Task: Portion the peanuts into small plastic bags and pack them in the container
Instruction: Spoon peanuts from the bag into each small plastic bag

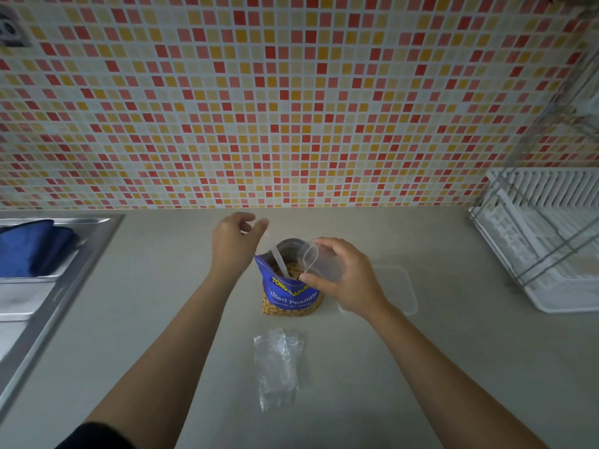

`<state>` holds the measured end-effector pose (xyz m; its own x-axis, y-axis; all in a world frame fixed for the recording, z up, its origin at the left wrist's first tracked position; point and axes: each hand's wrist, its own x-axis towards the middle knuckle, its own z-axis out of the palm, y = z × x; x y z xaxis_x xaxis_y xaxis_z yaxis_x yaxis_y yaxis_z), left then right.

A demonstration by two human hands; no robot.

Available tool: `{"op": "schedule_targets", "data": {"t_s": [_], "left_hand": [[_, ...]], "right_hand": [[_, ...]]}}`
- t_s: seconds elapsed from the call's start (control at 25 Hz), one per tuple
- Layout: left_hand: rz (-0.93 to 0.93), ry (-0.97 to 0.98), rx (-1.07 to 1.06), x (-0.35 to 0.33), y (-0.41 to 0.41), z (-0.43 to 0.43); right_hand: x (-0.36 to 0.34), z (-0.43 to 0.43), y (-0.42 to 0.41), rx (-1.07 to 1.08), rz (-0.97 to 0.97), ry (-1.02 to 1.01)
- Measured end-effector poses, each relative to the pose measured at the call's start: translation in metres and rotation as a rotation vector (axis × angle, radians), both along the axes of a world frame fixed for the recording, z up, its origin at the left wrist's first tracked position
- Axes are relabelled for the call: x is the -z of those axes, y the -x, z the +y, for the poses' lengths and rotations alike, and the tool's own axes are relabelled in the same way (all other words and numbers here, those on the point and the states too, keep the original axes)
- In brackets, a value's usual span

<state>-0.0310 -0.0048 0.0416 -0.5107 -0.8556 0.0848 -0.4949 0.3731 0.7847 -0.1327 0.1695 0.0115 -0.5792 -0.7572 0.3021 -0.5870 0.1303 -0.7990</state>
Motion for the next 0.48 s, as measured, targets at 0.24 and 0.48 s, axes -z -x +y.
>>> {"op": "schedule_targets", "data": {"t_s": [0.24,0.48], "left_hand": [[-0.168,0.037,0.274,0.007,0.017,-0.003],[-0.106,0.323,0.347,-0.012,0.001,0.003]], "right_hand": [[0.01,0.0,0.004,0.103,-0.277,-0.028],[0.022,0.001,0.007,0.032,-0.399,-0.122]]}}
